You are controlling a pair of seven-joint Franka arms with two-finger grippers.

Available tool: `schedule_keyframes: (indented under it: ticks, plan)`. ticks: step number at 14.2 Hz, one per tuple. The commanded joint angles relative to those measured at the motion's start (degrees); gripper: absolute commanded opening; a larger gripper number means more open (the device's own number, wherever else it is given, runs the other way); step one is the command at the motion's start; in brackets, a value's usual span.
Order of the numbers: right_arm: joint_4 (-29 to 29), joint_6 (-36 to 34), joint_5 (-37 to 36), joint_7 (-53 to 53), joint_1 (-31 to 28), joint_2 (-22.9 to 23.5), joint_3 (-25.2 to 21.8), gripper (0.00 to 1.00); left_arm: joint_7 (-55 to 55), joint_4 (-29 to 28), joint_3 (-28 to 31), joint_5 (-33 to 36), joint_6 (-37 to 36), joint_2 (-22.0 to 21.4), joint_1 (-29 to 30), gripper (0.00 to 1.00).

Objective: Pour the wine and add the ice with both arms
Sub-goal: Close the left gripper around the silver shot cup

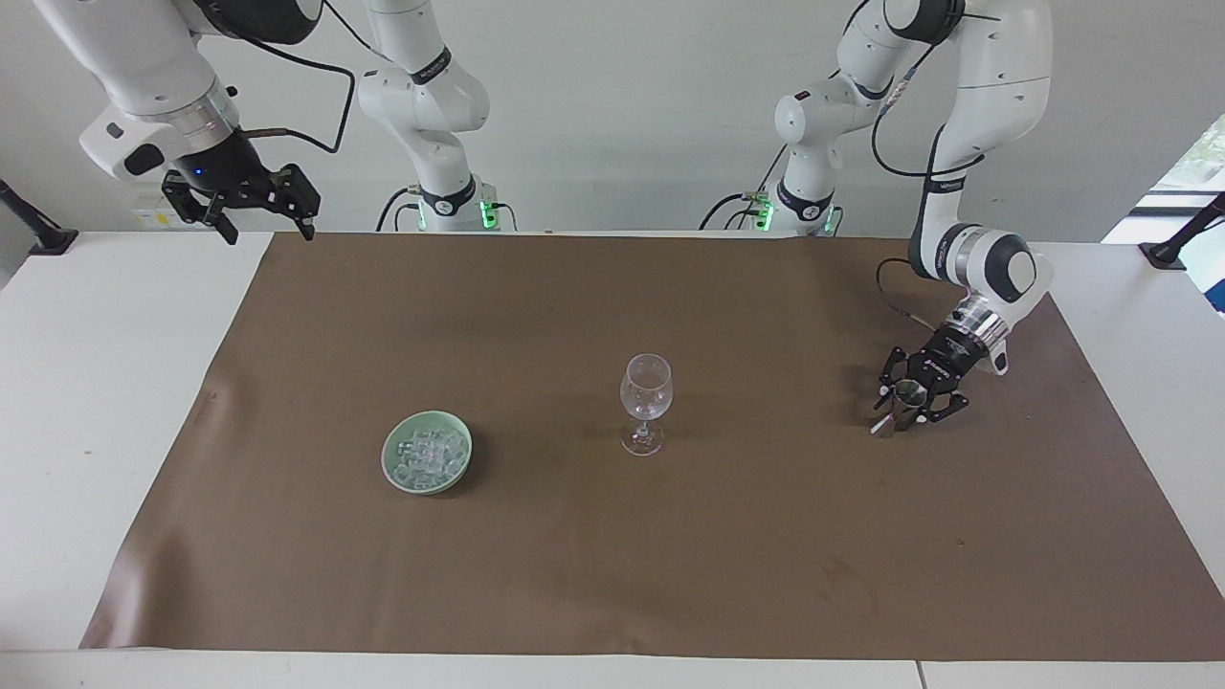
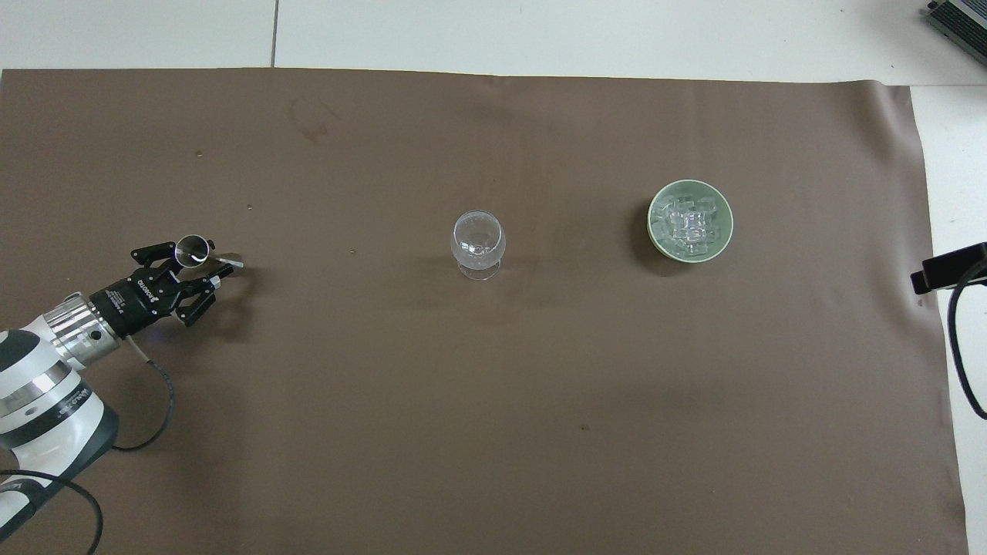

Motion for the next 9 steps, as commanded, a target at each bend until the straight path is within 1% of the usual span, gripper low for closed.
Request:
schedule_keyframes:
  ticks: [1, 2, 3, 7, 8, 9]
  plan:
    - [-1.01, 0.29, 0.77, -0.18, -0.12, -0.86, 0.04, 1.0, 0.59, -0.59, 0.27, -1.22, 0.76, -0.35, -0.32, 0.44]
    - [-1.01, 0.29, 0.77, -0.18, -0.12, -0.86, 0.04, 1.0, 0.59, -0.59, 0.27, -1.22, 0.76, -0.35, -0.32, 0.42]
    - [-1.01, 0.29, 0.77, -0.18, -0.12, -0.86, 0.04, 1.0, 0.59, -0.59, 0.27, -1.22, 0.76, -0.35, -0.32, 0.36]
    - [-1.01, 0.29, 0.77, -0.18, -0.12, -0.86, 0.04, 1.0, 0.59, -0.59, 0.36, -1.22, 0.58, -0.35, -0.32, 0.11]
    - [-1.01, 0.29, 0.77, -0.18, -0.12, -0.86, 0.04, 1.0, 0.59, -0.59, 0.27, -1.22, 0.58, -0.35, -0.32, 0.06]
    - [-1.01, 0.29, 0.77, -0.18, -0.12, -0.86, 0.04, 1.0, 0.59, -0.51, 0.27, -1.22, 0.67, -0.35, -0.32, 0.05]
